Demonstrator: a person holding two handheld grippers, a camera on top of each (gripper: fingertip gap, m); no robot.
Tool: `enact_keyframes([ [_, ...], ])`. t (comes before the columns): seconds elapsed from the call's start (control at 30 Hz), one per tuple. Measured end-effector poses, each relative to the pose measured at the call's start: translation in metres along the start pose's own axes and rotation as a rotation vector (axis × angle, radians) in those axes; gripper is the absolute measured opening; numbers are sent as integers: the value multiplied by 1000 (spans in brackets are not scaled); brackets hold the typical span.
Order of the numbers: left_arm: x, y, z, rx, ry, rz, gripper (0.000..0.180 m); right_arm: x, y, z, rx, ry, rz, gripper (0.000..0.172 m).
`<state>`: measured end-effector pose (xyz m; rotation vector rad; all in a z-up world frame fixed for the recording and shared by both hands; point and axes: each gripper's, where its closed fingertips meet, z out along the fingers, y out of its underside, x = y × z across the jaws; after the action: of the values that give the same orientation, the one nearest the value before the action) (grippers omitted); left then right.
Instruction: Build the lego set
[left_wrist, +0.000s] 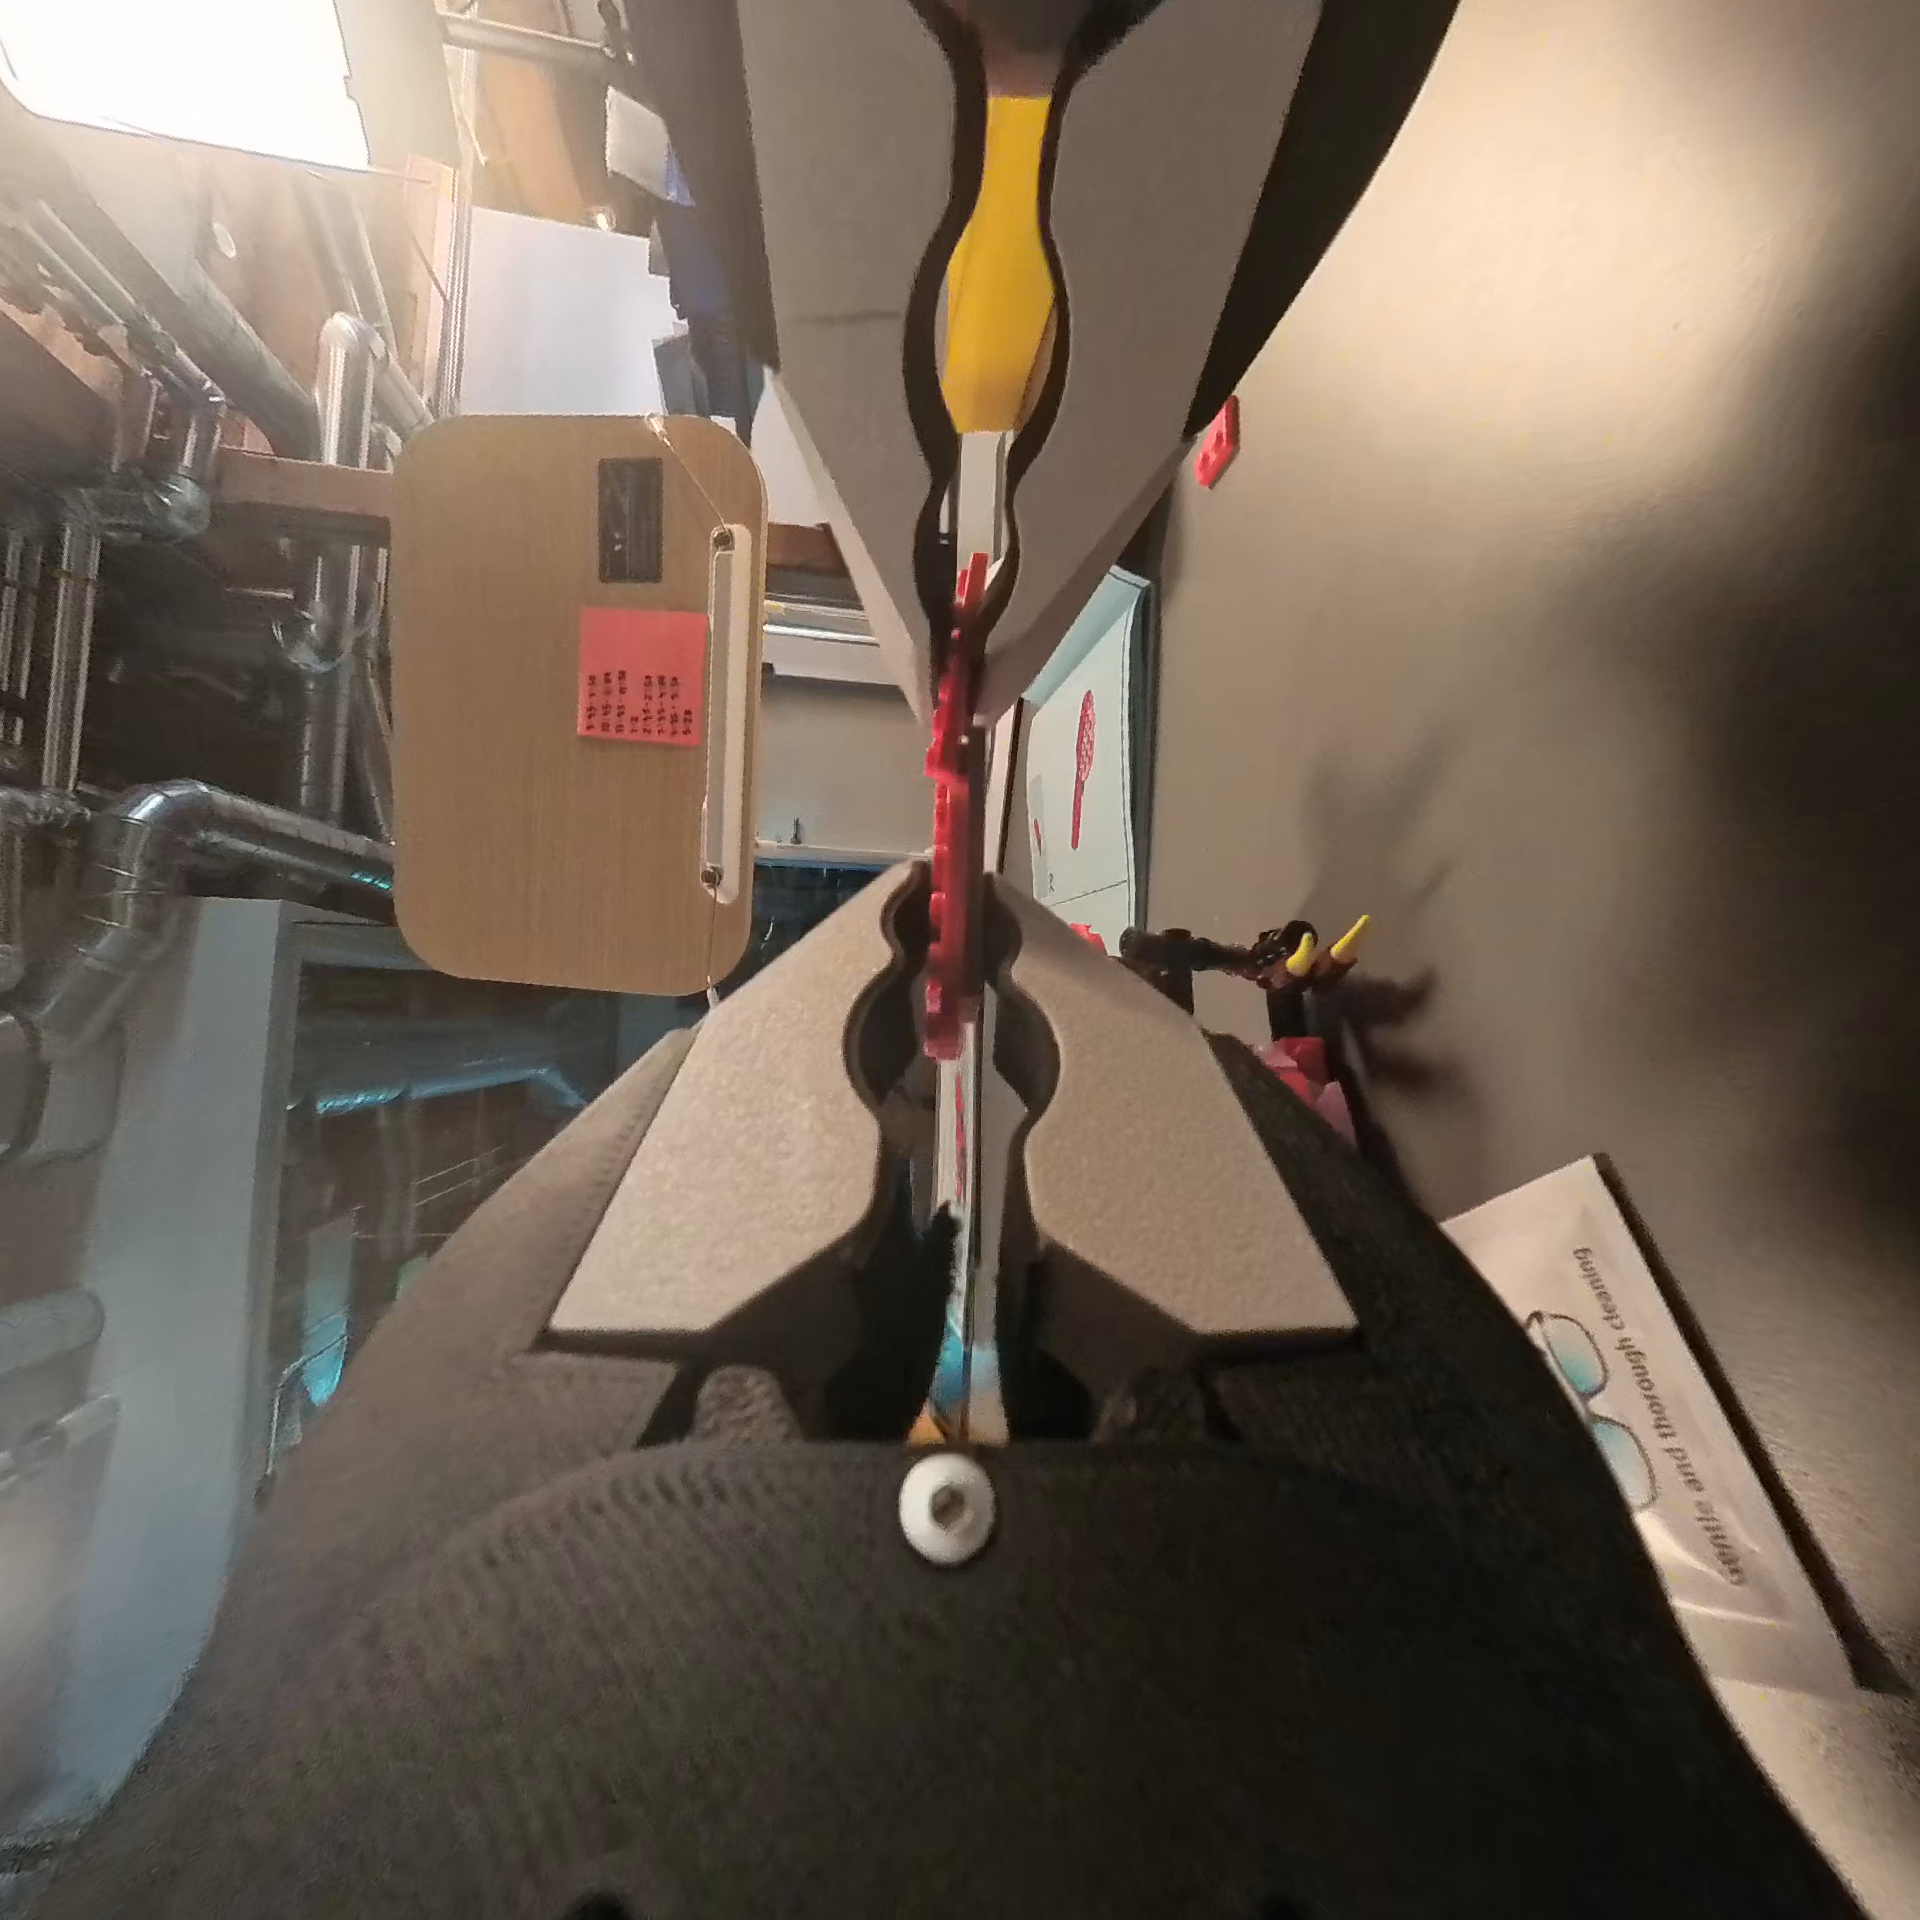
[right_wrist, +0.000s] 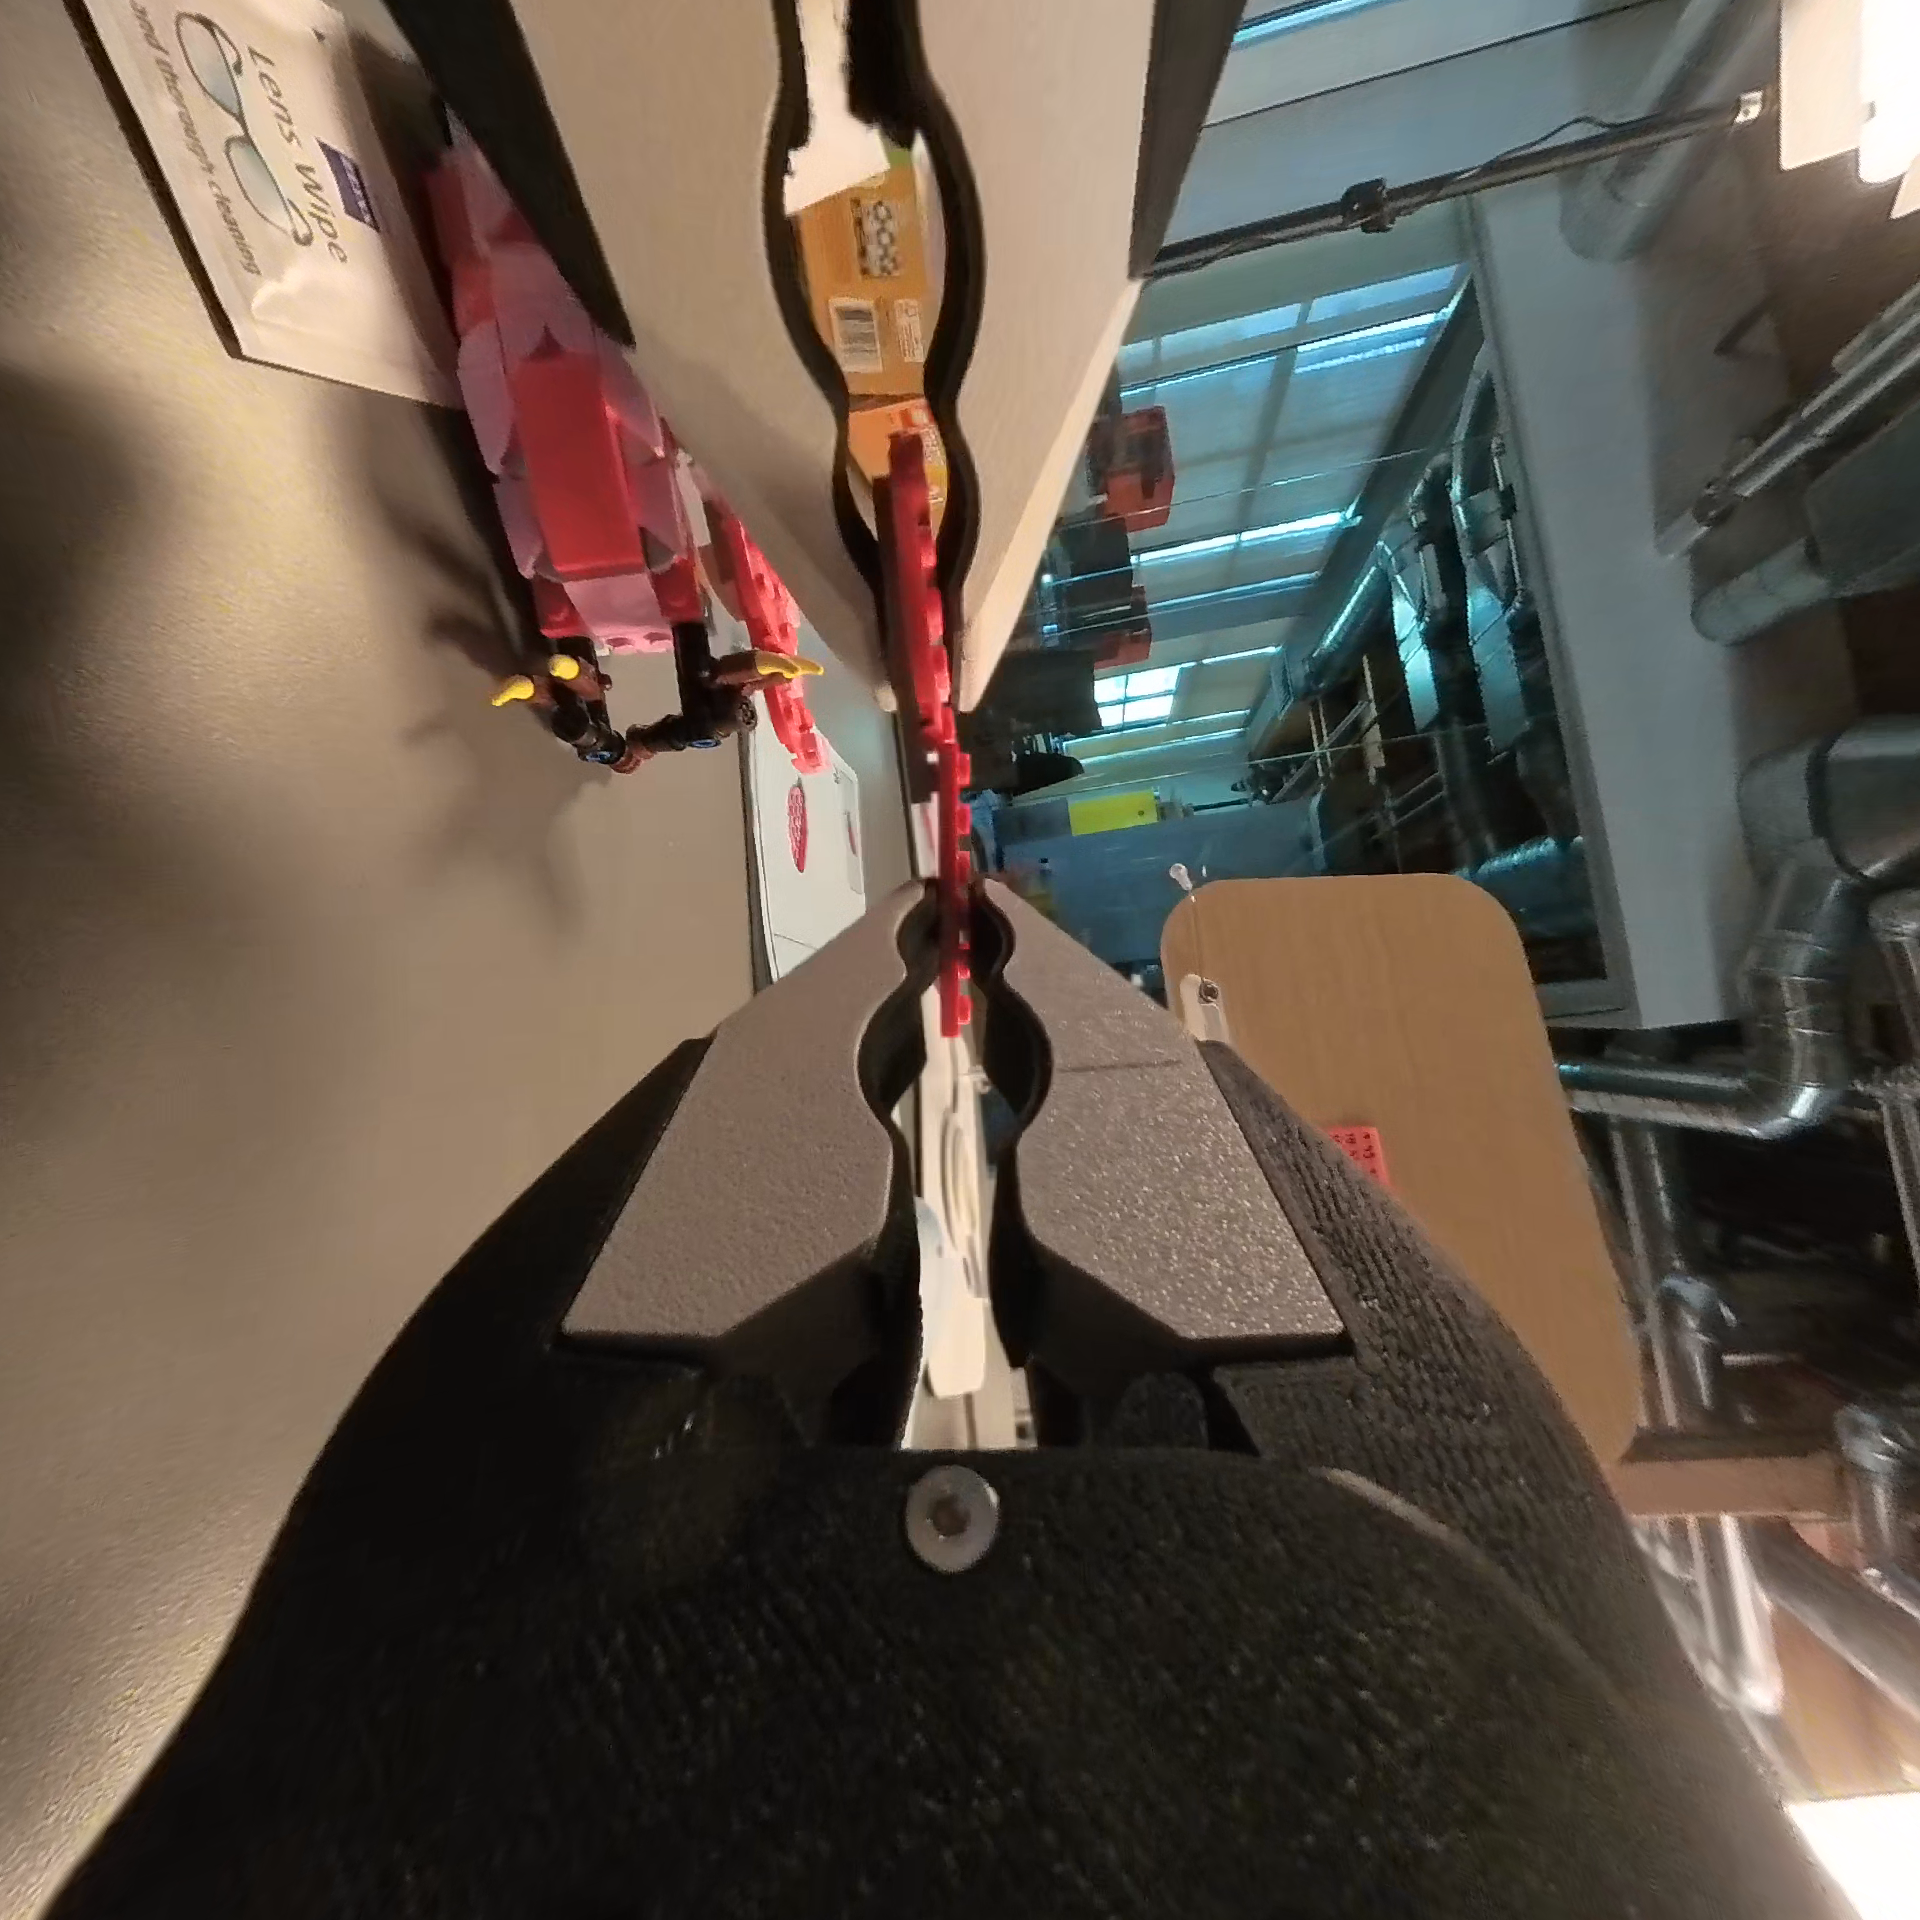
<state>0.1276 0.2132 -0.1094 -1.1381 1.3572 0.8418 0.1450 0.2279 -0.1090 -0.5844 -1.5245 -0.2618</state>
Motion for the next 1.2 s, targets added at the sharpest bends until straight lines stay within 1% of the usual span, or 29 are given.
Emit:
enact_keyframes([
  [0.13,1,0,-1,20,14,-44,7,1,-1,-1,-2,18,-64,0],
  [0.27,3,-2,-1,28,16,-23,7,-3,-2,-3,9,16,-99,1],
  [0.43,5,-2,-2,37,48,-68,7,-4,-2,-4,-8,34,-181,2],
  [0.57,3,-1,-1,15,35,-86,7,-4,-1,-3,-37,18,-127,1],
  [0.63,2,1,-1,4,38,-118,7,-3,-1,-2,-58,31,-143,2],
  [0.77,0,6,1,-27,28,-156,7,0,-4,-1,-74,42,-105,2],
  [0.9,1,6,1,-27,17,-83,7,1,-1,1,-86,50,-89,1],
  [1.07,3,3,0,1,17,-23,7,0,0,1,-88,62,-136,1],
  [1.2,3,-1,-1,27,18,-54,7,1,-1,-2,-51,72,-178,1],
])
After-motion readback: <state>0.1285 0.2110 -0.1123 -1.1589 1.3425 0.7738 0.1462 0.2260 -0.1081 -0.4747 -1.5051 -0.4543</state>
